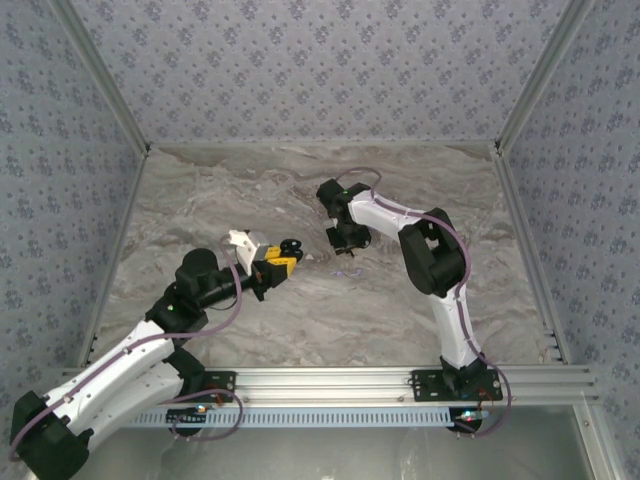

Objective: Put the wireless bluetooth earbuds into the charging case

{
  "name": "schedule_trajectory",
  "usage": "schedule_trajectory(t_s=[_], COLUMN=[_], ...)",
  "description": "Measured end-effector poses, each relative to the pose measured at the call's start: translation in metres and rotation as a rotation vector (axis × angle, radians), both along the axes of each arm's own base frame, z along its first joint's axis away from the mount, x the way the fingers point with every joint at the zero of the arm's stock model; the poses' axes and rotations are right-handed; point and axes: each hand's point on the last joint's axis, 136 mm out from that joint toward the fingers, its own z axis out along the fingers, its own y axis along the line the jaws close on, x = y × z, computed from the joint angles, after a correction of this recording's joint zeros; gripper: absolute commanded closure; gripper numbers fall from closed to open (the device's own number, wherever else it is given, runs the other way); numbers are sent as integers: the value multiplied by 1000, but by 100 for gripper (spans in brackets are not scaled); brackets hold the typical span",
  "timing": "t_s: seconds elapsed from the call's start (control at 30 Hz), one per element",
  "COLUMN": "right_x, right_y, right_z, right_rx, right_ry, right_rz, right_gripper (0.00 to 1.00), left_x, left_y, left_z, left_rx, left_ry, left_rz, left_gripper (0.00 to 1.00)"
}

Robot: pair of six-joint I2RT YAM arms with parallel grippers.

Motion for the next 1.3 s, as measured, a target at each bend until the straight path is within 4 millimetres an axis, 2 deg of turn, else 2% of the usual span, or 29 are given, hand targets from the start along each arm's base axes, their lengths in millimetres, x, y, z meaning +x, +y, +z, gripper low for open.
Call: schedule_trajectory(t_s=[0.3,0.6,0.7,0.93,1.07,1.3], right_x=[-1,-1,-1,-3,-2,3], right_y=[-1,-1,-2,-13,-18,-14], right_z=[0,0,0,3,9,40], right_rx=[-4,-3,5,75,136,256], right_ry=[6,4,-4,-23,-43,-129], right_rz=[3,2,0,-33,-59,-64], right_gripper=[78,78,78,79,79,78], left_x=[0,3,10,29,37,47], left_y=[0,-2,-4,-13,-19,-25], left_z=[0,-4,-12,-52,-65,-73], left_rx=[0,-1,10,60,61,45], left_ry=[0,19,53,186,235,271], left_rz=[0,3,22,66,78,93], left_gripper=[80,80,80,80,80,81])
